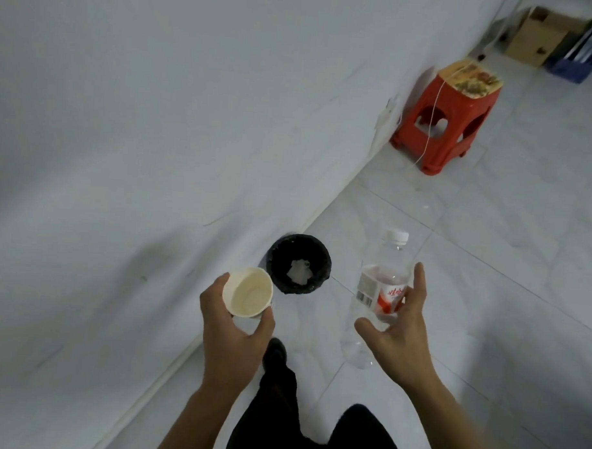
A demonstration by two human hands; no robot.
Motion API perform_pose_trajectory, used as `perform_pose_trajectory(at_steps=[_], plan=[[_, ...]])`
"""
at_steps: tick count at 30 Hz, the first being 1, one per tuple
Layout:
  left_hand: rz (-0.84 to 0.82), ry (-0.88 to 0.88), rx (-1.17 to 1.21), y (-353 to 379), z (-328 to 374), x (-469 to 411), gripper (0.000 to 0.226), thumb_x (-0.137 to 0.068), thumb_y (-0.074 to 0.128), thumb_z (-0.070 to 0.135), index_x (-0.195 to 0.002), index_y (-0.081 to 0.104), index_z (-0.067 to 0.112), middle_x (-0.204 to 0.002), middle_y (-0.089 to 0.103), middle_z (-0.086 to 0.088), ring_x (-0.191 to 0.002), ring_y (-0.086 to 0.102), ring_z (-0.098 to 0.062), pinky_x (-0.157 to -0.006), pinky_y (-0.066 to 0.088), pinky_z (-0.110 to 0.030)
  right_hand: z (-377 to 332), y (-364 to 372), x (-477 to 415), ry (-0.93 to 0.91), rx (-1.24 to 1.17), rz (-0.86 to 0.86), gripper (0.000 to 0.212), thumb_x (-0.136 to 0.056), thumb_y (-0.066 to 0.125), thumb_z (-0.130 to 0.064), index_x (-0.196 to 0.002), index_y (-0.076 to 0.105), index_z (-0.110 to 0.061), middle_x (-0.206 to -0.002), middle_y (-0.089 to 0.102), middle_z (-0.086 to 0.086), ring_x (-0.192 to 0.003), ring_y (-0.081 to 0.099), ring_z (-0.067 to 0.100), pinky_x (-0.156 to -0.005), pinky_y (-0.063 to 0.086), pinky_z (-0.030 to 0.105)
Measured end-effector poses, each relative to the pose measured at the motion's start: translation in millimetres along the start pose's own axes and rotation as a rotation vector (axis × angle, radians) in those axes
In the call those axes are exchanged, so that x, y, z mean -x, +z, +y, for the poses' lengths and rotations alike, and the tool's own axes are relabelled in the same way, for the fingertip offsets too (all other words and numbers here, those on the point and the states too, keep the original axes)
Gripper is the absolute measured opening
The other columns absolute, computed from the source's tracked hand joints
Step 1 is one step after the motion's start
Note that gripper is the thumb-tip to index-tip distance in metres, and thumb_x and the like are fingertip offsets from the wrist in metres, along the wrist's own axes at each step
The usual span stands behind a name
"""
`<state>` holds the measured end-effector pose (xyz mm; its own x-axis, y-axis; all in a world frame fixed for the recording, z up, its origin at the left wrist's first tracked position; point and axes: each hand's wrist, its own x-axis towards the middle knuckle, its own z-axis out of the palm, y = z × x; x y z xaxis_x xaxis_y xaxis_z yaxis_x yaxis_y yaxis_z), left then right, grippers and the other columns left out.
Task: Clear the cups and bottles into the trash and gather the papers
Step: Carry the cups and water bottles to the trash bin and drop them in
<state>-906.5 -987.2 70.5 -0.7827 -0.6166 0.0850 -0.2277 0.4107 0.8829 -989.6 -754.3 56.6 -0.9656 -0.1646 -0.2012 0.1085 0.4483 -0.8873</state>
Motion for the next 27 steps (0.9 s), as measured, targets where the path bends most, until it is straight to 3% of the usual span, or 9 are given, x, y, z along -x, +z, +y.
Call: perform_pose_trajectory(at_steps=[5, 9, 12, 16, 19, 22, 24, 27], plan=[[-0.146, -0.075, -0.056, 58, -37, -105, 0.080, -0.075, 0.084, 0.015, -0.140, 0.037, 0.013, -0.128, 0.037, 0.008, -0.120, 0.047, -0.016, -0.096, 0.049, -0.037, 2, 36, -100, 0.101, 0.102, -0.061, 0.113, -0.076, 0.082, -0.024, -0.156, 0.002, -0.033, -0.155, 0.029, -0.009, -0.122, 0.046, 0.007, -0.094, 0.044, 0.027], [-0.192, -0.194, -0.131, 133, -117, -160, 0.078, -0.077, 0.083, 0.022, -0.141, 0.040, 0.013, -0.131, 0.043, 0.004, -0.119, 0.050, -0.021, -0.093, 0.050, -0.032, 73, 78, -193, 0.200, 0.137, -0.087, 0.099, -0.076, 0.082, -0.030, -0.153, 0.019, -0.029, -0.149, 0.042, -0.005, -0.118, 0.055, 0.016, -0.097, 0.053, 0.042], [-0.190, -0.306, -0.136, 209, -211, -184, 0.077, -0.076, 0.083, 0.020, -0.141, 0.040, 0.014, -0.130, 0.043, 0.000, -0.117, 0.051, -0.020, -0.086, 0.049, -0.021, 162, 130, -267, 0.246, 0.163, -0.102, 0.099, -0.076, 0.081, -0.043, -0.150, 0.017, -0.031, -0.147, 0.045, -0.005, -0.122, 0.056, 0.019, -0.098, 0.053, 0.043], [-0.202, -0.337, -0.175, 304, -350, -200, 0.078, -0.076, 0.083, 0.019, -0.140, 0.040, 0.009, -0.128, 0.040, 0.002, -0.119, 0.047, -0.017, -0.095, 0.052, -0.045, 296, 212, -345, 0.329, 0.129, -0.071, 0.100, -0.071, 0.080, -0.054, -0.147, 0.018, -0.035, -0.150, 0.040, -0.004, -0.129, 0.052, 0.020, -0.101, 0.051, 0.044], [-0.227, -0.371, -0.197, 356, -435, -200, 0.079, -0.077, 0.080, 0.026, -0.141, 0.038, 0.009, -0.130, 0.039, 0.001, -0.119, 0.047, -0.017, -0.096, 0.052, -0.048, 379, 267, -375, 0.381, 0.080, -0.045, 0.101, -0.072, 0.082, -0.049, -0.146, 0.014, -0.039, -0.148, 0.044, -0.003, -0.128, 0.054, 0.019, -0.100, 0.052, 0.044], [-0.195, -0.388, -0.243, 390, -491, -195, 0.082, -0.081, 0.079, 0.030, -0.146, 0.034, 0.008, -0.141, 0.041, -0.008, -0.129, 0.044, -0.020, -0.106, 0.045, -0.041, 434, 310, -384, 0.395, 0.062, -0.081, 0.103, -0.074, 0.082, -0.045, -0.149, 0.012, -0.032, -0.145, 0.048, -0.001, -0.126, 0.055, 0.017, -0.101, 0.051, 0.038], [-0.195, -0.423, -0.288, 401, -513, -190, 0.091, -0.082, 0.078, 0.033, -0.152, 0.026, 0.007, -0.148, 0.036, -0.014, -0.138, 0.037, -0.025, -0.112, 0.036, -0.033, 455, 327, -383, 0.389, 0.085, -0.138, 0.112, -0.075, 0.082, -0.042, -0.154, 0.004, -0.026, -0.151, 0.042, 0.001, -0.135, 0.047, 0.019, -0.107, 0.045, 0.037], [-0.213, -0.422, -0.294, 401, -518, -183, 0.078, -0.091, 0.066, 0.035, -0.152, 0.026, 0.005, -0.151, 0.033, -0.016, -0.142, 0.032, -0.027, -0.116, 0.032, -0.039, 454, 330, -372, 0.368, 0.138, -0.231, 0.110, -0.083, 0.076, -0.038, -0.157, -0.003, -0.017, -0.157, 0.033, 0.007, -0.144, 0.035, 0.019, -0.108, 0.034, 0.028]])
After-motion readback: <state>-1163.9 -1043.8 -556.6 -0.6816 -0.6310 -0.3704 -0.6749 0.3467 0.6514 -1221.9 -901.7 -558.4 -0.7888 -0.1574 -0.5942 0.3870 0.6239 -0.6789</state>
